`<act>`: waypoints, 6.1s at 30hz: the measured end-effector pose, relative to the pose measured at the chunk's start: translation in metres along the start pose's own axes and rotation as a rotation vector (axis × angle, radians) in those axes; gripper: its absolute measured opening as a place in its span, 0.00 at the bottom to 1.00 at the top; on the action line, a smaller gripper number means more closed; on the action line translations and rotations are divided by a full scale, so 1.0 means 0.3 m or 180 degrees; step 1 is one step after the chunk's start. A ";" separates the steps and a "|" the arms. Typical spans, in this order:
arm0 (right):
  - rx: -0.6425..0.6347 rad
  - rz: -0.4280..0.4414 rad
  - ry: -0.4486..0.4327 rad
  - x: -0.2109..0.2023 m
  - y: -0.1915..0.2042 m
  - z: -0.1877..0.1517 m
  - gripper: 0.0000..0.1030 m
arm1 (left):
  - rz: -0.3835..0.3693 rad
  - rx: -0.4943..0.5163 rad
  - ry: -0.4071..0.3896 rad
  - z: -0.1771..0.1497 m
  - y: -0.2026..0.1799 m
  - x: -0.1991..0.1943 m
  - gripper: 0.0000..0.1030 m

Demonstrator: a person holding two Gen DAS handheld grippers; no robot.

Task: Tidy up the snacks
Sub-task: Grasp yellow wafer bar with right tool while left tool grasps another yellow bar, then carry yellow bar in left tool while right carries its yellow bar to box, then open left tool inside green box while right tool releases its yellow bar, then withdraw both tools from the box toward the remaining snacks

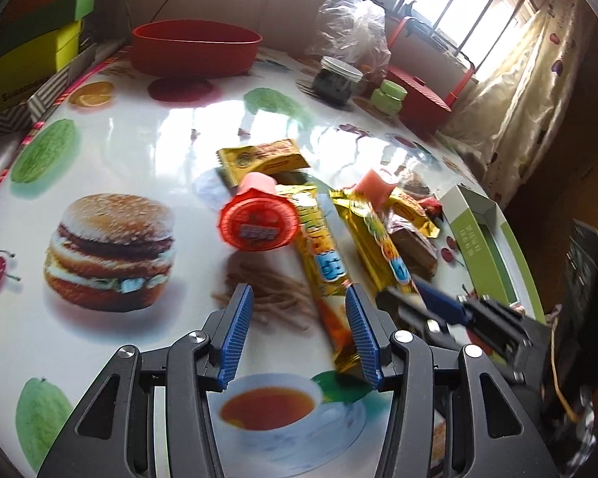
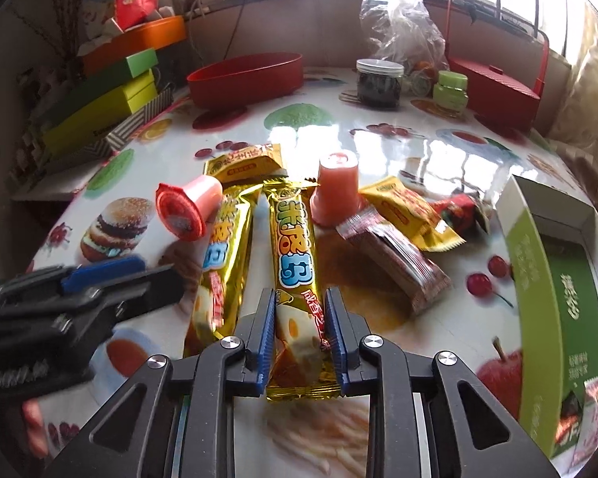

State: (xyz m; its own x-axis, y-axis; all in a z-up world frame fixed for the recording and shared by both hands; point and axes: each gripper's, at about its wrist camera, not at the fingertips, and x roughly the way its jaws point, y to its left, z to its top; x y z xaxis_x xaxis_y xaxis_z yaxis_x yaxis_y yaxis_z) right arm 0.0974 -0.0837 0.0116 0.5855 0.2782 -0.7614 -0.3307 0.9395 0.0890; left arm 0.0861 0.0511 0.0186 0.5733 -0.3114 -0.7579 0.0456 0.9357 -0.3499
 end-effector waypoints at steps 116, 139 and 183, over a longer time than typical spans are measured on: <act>0.0958 -0.0990 -0.0473 -0.394 -0.589 -0.186 0.21 | -0.0653 0.1119 0.0157 -0.004 -0.743 0.175 0.23; 0.0944 -0.1024 -0.0277 -0.342 -0.660 -0.237 0.22 | -0.0547 0.1114 0.0425 -0.034 -0.798 0.298 0.23; 0.0853 -0.1015 -0.0598 -0.428 -0.515 -0.183 0.40 | -0.0218 0.0972 -0.0100 -0.021 -0.646 0.032 0.47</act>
State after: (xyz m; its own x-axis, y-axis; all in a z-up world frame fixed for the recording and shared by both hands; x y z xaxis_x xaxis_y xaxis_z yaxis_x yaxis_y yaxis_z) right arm 0.0326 -0.2756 0.0604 0.7592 -0.0251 -0.6504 0.0766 0.9958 0.0510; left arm 0.0775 -0.1342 0.0756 0.5852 -0.3747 -0.7192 0.3260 0.9207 -0.2144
